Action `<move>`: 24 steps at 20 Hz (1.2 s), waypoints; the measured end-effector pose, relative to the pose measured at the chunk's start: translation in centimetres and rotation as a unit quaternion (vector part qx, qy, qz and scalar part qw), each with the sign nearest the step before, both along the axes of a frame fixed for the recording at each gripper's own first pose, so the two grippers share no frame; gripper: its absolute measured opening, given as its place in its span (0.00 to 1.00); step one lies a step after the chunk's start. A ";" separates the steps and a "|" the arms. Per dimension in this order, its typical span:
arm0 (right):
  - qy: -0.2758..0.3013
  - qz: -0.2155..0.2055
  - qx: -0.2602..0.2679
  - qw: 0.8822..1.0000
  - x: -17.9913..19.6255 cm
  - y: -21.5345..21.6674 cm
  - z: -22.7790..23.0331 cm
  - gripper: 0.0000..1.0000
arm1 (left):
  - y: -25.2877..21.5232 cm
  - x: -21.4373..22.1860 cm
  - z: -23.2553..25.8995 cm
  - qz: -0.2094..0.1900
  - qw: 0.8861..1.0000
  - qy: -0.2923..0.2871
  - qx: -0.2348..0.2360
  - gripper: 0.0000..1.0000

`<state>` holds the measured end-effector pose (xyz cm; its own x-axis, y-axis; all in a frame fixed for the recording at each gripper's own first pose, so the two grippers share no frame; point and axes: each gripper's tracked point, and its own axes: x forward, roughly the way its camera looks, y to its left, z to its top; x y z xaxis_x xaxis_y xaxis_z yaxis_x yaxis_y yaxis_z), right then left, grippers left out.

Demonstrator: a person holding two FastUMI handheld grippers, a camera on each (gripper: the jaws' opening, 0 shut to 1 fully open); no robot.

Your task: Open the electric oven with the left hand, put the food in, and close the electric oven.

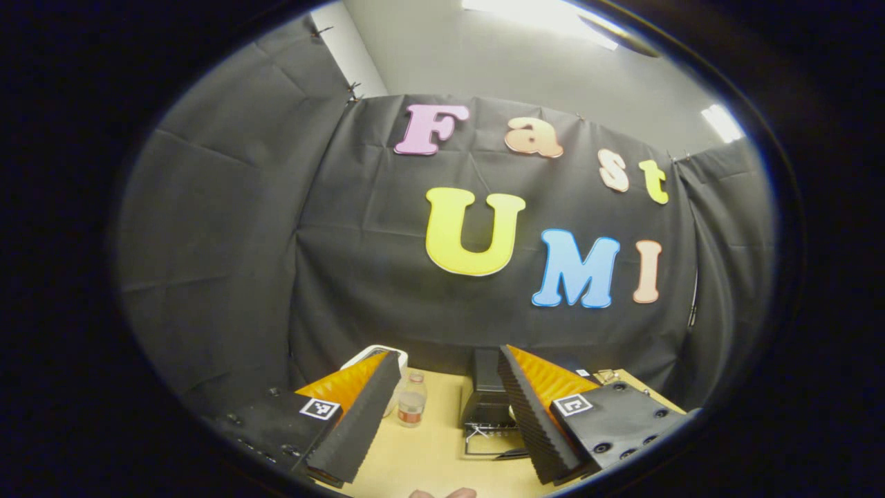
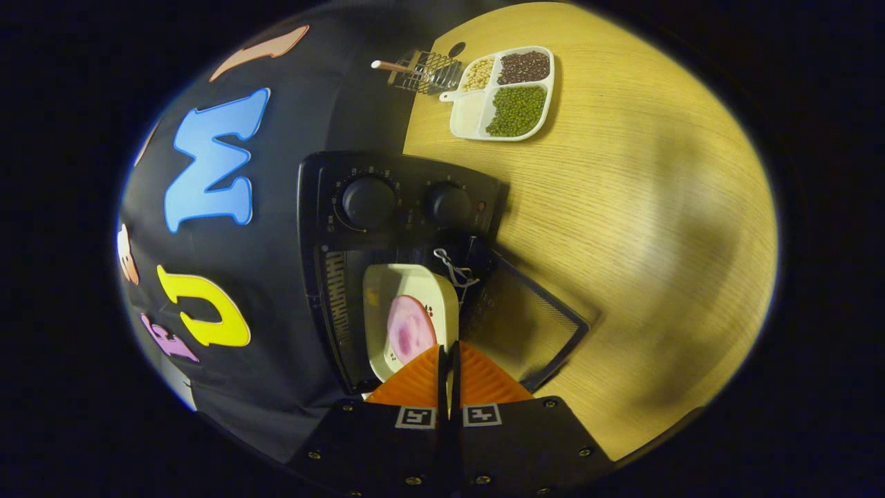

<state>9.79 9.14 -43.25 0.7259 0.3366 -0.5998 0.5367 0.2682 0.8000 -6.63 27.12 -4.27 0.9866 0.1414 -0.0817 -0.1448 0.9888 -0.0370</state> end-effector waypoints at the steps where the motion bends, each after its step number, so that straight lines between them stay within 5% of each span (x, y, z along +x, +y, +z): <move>1: -0.001 -0.017 0.001 1.000 0.7 0.2 0.0 0.00 | 0.2 -0.1 0.0 0.001 1.000 0.000 -0.001 1.00; 15: 0.026 -0.169 -0.012 0.985 9.0 5.5 -2.5 0.01 | 2.2 -2.2 -0.7 0.031 0.999 0.013 0.002 1.00; 24: 0.007 -0.194 -0.014 0.981 11.2 6.6 -3.0 0.03 | 2.1 -1.0 -1.0 0.033 0.999 0.017 0.000 1.00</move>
